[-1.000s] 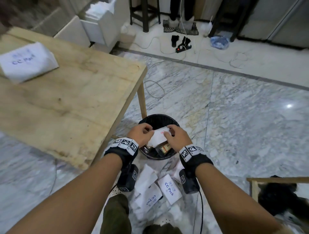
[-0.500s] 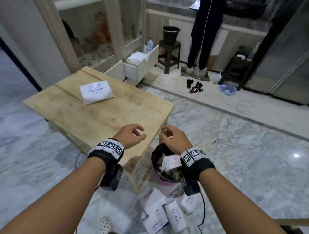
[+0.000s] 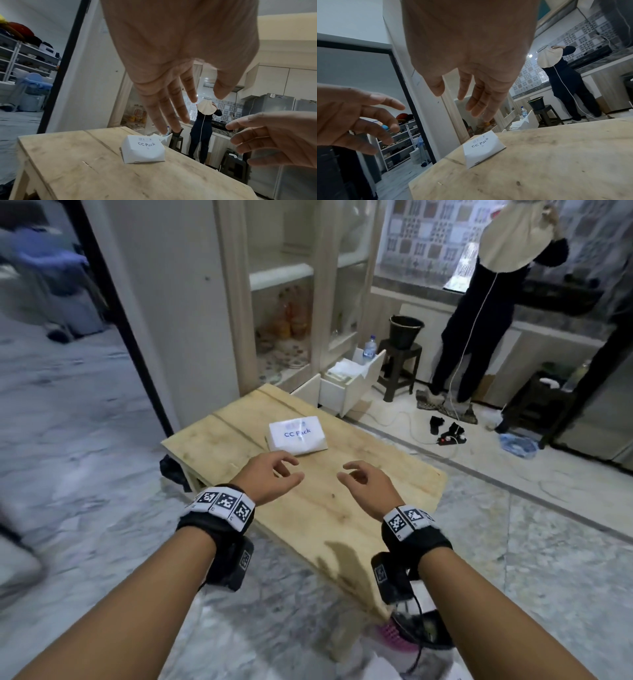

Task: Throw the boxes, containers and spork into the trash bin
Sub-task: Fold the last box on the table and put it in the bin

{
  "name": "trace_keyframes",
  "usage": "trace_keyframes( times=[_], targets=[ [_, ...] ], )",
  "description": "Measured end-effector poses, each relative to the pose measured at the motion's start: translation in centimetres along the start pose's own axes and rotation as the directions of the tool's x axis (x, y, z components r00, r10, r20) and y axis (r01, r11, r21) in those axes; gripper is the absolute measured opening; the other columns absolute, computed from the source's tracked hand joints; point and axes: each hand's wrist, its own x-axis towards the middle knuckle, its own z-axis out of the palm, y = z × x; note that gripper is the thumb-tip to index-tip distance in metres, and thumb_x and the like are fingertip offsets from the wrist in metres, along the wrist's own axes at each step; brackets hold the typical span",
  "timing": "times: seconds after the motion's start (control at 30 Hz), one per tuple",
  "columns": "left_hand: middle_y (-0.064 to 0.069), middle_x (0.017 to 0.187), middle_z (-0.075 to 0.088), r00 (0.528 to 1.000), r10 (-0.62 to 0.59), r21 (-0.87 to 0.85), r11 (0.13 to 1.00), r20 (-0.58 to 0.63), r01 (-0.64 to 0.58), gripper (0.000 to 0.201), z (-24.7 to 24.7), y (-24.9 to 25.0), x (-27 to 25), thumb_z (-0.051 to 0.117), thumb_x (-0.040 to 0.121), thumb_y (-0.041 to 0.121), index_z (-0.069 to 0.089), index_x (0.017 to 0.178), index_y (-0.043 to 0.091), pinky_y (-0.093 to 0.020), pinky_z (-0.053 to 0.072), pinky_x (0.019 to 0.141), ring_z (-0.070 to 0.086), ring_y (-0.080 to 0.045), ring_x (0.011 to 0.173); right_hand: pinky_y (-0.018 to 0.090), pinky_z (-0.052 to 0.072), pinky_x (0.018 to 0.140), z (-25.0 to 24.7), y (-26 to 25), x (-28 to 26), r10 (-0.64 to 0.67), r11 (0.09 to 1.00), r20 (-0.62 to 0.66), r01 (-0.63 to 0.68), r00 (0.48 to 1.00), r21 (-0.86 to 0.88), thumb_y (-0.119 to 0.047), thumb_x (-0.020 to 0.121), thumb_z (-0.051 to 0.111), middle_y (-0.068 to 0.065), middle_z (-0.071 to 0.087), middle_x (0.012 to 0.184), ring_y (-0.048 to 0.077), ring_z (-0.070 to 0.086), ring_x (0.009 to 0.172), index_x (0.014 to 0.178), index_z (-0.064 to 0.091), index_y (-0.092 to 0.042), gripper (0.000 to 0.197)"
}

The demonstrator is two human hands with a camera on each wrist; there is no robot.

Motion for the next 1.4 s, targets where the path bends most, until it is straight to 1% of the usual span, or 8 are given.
trace_keyframes(
  times=[0.13, 0.27, 0.47, 0.73, 0.9, 1.07, 1.23, 1.4],
  targets=[
    [-0.001, 0.089, 0.069, 1.0, 0.006, 0.005, 1.0, 0.001, -0.006, 0.026, -3.2, -1.5, 0.6, 0.069, 0.077, 0.04, 0.066, 0.099, 0.028, -0.028, 0.05, 0.076, 0.063, -0.017, 0.079, 0.011, 0.042, 0.063, 1.8, -2.2, 2.3, 0.006, 0.999, 0.005, -0.006, 1.0, -0.038, -0.039, 0.091, 0.061, -0.001, 0.063, 0.103, 0.013, 0.06, 0.087, 0.119, 0.062, -0.023, 0.032],
    [-0.001, 0.09, 0.069, 1.0, 0.015, 0.027, 1.0, -0.019, -0.014, 0.029, -5.6, -2.8, 2.0, 0.068, 0.078, 0.04, 0.066, 0.104, 0.026, -0.023, 0.044, 0.071, 0.062, -0.014, 0.079, 0.028, 0.048, 0.086, 2.6, -3.6, 5.2, -0.005, 0.998, -0.024, 0.003, 1.0, -0.069, -0.038, 0.089, 0.063, 0.002, 0.066, 0.103, 0.016, 0.061, 0.094, 0.12, 0.064, -0.019, 0.036],
    [-0.002, 0.091, 0.067, 1.0, 0.025, 0.006, 1.0, -0.018, -0.025, 0.027, -7.0, -3.4, 5.8, 0.068, 0.08, 0.036, 0.066, 0.104, 0.025, -0.016, 0.044, 0.065, 0.06, -0.014, 0.079, 0.03, 0.046, 0.091, 2.7, -4.0, 10.3, 0.025, 0.992, -0.009, -0.026, 1.0, -0.121, -0.04, 0.09, 0.062, 0.001, 0.064, 0.105, 0.019, 0.061, 0.099, 0.122, 0.061, -0.02, 0.038],
    [-0.003, 0.09, 0.069, 0.999, -0.019, -0.025, 0.999, 0.036, 0.02, 0.025, -6.3, -6.2, 14.9, 0.068, 0.079, 0.038, 0.065, 0.102, 0.026, -0.02, 0.044, 0.064, 0.06, -0.012, 0.074, 0.029, 0.044, 0.086, 2.9, -2.4, 21.2, 0.141, 0.965, 0.085, -0.118, 0.986, -0.233, -0.041, 0.091, 0.06, 0.003, 0.063, 0.112, 0.019, 0.058, 0.096, 0.129, 0.056, -0.021, 0.043],
    [-0.002, 0.089, 0.067, 0.993, -0.087, -0.012, 0.996, 0.075, 0.089, 0.024, -6.0, -7.8, 22.1, 0.067, 0.079, 0.04, 0.065, 0.1, 0.027, -0.027, 0.049, 0.073, 0.061, -0.017, 0.079, 0.028, 0.041, 0.087, 3.9, -0.7, 29.2, 0.222, 0.935, 0.152, -0.166, 0.963, -0.313, -0.041, 0.09, 0.061, 0.008, 0.063, 0.124, 0.023, 0.058, 0.101, 0.132, 0.053, -0.021, 0.048],
    [-0.005, 0.093, 0.068, 0.985, -0.149, 0.011, 0.989, 0.091, 0.149, 0.027, -5.4, -9.1, 27.7, 0.067, 0.08, 0.037, 0.065, 0.103, 0.024, -0.027, 0.049, 0.073, 0.064, -0.02, 0.084, 0.035, 0.043, 0.098, 6.4, 2.5, 35.1, 0.337, 0.879, 0.229, -0.218, 0.913, -0.424, -0.045, 0.086, 0.066, 0.011, 0.054, 0.139, 0.029, 0.055, 0.122, 0.141, 0.042, -0.02, 0.065],
    [-0.005, 0.092, 0.067, 0.972, -0.194, 0.033, 0.981, 0.13, 0.191, 0.028, -4.4, -10.0, 30.8, 0.067, 0.081, 0.035, 0.064, 0.106, 0.022, -0.016, 0.046, 0.052, 0.065, -0.024, 0.073, 0.042, 0.04, 0.104, 8.0, 4.5, 38.7, 0.356, 0.857, 0.254, -0.206, 0.899, -0.472, -0.049, 0.074, 0.078, 0.013, 0.032, 0.153, 0.032, 0.043, 0.134, 0.15, 0.025, -0.023, 0.097],
    [-0.006, 0.09, 0.067, 0.962, -0.213, 0.022, 0.977, 0.172, 0.212, 0.027, -3.5, -10.9, 32.3, 0.068, 0.079, 0.036, 0.064, 0.103, 0.024, -0.031, 0.057, 0.06, 0.065, -0.024, 0.066, 0.042, 0.037, 0.106, 8.8, 5.5, 41.6, 0.401, 0.824, 0.354, -0.163, 0.845, -0.543, -0.054, 0.061, 0.085, 0.008, 0.035, 0.153, 0.03, 0.04, 0.137, 0.151, 0.023, -0.028, 0.111]
  ],
)
